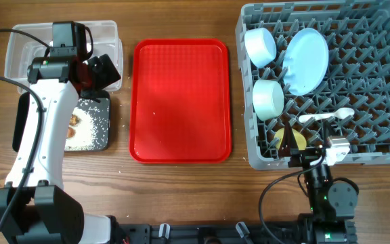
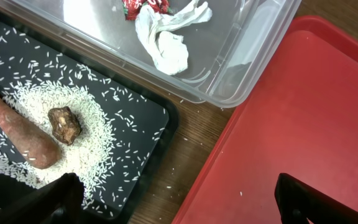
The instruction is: Sort waste into correct bins and load items into the dishwasher rack
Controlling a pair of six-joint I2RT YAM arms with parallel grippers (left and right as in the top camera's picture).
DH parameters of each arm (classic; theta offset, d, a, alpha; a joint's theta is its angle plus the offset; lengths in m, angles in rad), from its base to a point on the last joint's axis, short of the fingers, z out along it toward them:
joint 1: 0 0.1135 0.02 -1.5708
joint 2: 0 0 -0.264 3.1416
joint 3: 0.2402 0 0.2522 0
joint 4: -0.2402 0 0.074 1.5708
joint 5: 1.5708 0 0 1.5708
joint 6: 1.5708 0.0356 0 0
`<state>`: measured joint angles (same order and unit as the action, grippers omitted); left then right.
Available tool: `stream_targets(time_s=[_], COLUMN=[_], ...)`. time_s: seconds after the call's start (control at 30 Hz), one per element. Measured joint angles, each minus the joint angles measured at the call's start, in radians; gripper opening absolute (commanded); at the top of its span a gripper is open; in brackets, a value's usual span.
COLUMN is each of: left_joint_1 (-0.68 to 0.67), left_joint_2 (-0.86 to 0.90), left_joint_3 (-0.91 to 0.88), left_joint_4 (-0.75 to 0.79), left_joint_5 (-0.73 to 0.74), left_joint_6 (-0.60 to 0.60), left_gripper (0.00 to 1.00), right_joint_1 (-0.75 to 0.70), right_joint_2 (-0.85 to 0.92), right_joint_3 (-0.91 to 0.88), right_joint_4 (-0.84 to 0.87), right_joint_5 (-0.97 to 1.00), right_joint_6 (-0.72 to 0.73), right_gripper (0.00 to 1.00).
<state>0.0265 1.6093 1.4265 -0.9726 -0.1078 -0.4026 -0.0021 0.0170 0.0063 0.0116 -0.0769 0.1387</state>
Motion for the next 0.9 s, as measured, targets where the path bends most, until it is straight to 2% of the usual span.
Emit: stream_targets(time_s=[0.6,0.9], left_joint_1=[0.000,0.000], left_joint_2=[0.000,-0.008], left_joint_3=[0.000,0.000], left_joint_4=[0.000,0.008], left_joint_5=[0.000,-0.088], left_joint_6=[0.001,0.061], left_gripper=[1.00,1.00], right_joint_1=[0.000,0.000], right_joint_2=[0.000,0.000], right_joint_3=[0.000,0.000], right_joint_4=[-0.012,-0.012], right_joint_5=[0.011,0.011], right_joint_6=[0.003,0.003], right_gripper=[1.00,1.00])
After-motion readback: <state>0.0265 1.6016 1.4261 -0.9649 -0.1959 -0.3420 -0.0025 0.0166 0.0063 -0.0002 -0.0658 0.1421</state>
